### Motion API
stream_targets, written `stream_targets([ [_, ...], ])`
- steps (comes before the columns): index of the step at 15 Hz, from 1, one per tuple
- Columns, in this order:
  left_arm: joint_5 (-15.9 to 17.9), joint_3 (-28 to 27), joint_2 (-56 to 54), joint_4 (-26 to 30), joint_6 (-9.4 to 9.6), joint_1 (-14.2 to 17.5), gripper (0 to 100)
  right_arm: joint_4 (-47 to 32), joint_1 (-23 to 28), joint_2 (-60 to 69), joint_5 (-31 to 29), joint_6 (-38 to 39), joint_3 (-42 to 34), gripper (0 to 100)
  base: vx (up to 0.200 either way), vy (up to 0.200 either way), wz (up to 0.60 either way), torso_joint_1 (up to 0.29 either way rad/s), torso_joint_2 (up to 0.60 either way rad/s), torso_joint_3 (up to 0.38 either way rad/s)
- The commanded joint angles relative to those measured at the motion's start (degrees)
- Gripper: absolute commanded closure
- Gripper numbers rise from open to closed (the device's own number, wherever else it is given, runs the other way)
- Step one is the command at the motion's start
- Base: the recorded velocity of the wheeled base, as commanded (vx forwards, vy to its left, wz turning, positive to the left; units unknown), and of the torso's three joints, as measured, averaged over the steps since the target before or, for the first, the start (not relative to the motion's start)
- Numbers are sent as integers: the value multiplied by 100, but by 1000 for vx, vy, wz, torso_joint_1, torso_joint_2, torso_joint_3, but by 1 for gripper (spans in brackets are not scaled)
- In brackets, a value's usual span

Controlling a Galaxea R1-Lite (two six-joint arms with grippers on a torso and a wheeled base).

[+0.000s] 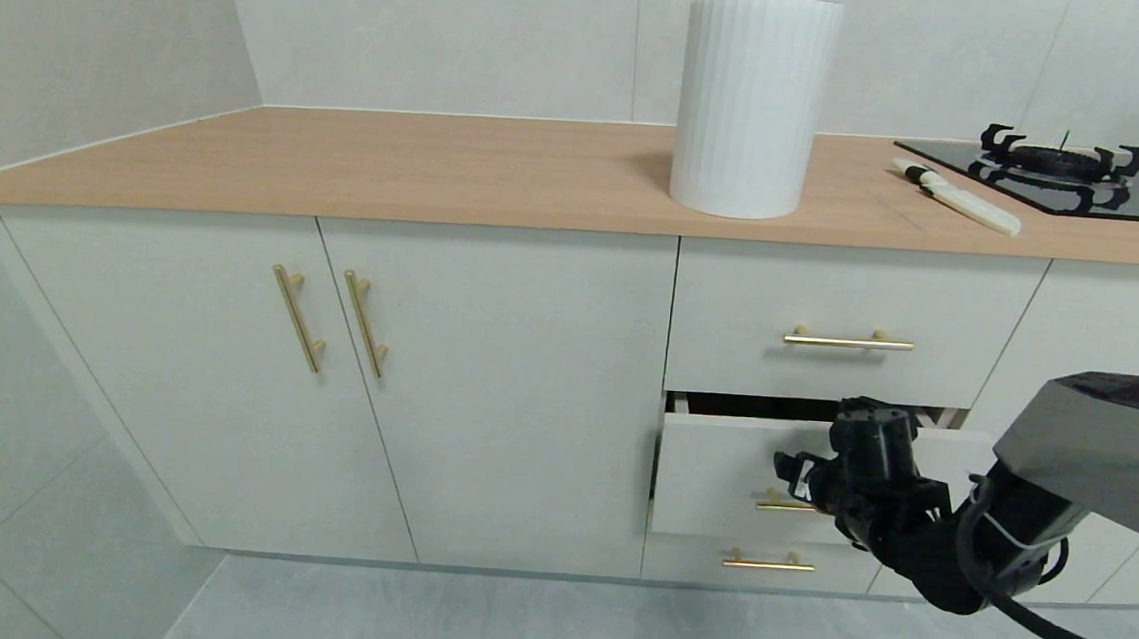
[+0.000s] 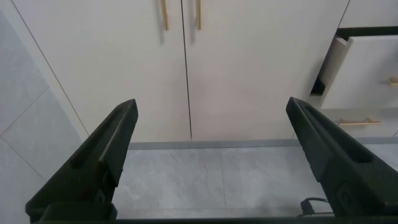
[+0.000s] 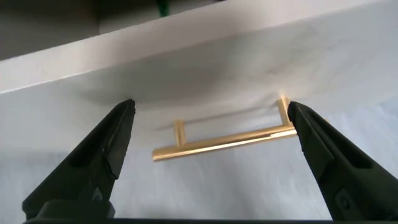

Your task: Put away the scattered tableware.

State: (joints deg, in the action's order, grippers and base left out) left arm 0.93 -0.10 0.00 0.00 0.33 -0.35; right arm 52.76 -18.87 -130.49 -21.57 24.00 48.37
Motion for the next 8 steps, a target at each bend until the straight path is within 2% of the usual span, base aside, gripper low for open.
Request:
stream_targets([
  [1, -5, 1, 9, 0, 2, 0, 0, 208, 77, -398, -6, -10, 32, 0, 0, 0, 0, 0, 0, 0],
  [4, 4, 1, 9, 0, 2, 0, 0, 604, 138, -715, -23, -10, 199, 0, 0, 0, 0, 0, 0, 0],
  [8, 4, 1, 9, 0, 2, 0, 0, 692, 349, -1075, -217, -1, 630, 0, 0, 0, 0, 0, 0, 0],
])
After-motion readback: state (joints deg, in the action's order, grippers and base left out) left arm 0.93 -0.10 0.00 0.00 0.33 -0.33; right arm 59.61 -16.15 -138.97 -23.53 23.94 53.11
